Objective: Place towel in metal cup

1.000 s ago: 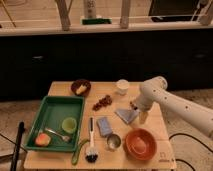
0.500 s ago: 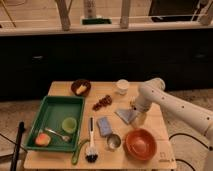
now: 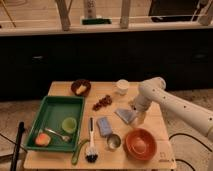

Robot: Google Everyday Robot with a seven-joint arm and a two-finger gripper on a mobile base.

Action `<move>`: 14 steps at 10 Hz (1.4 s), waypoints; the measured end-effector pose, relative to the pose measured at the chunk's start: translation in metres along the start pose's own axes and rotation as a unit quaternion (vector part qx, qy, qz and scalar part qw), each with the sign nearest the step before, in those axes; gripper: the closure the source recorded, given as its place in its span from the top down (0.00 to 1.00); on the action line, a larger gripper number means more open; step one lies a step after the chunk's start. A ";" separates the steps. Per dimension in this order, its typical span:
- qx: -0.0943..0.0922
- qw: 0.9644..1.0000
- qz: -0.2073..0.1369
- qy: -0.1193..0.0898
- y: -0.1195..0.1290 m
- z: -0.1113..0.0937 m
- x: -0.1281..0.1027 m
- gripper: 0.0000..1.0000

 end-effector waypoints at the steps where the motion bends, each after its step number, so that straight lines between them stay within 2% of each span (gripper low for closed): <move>1: -0.003 1.000 -0.012 -0.002 0.000 0.003 -0.003 0.80; 7: -0.037 0.998 -0.052 -0.021 -0.003 0.026 -0.014 0.80; 8: -0.041 0.997 -0.055 -0.025 -0.007 0.032 -0.015 0.76; 10: -0.048 0.997 -0.055 -0.027 -0.008 0.042 -0.012 0.59; 11: -0.054 0.997 -0.055 -0.029 -0.009 0.045 -0.011 0.47; 14: -0.051 0.997 -0.058 -0.029 -0.013 0.043 -0.011 0.18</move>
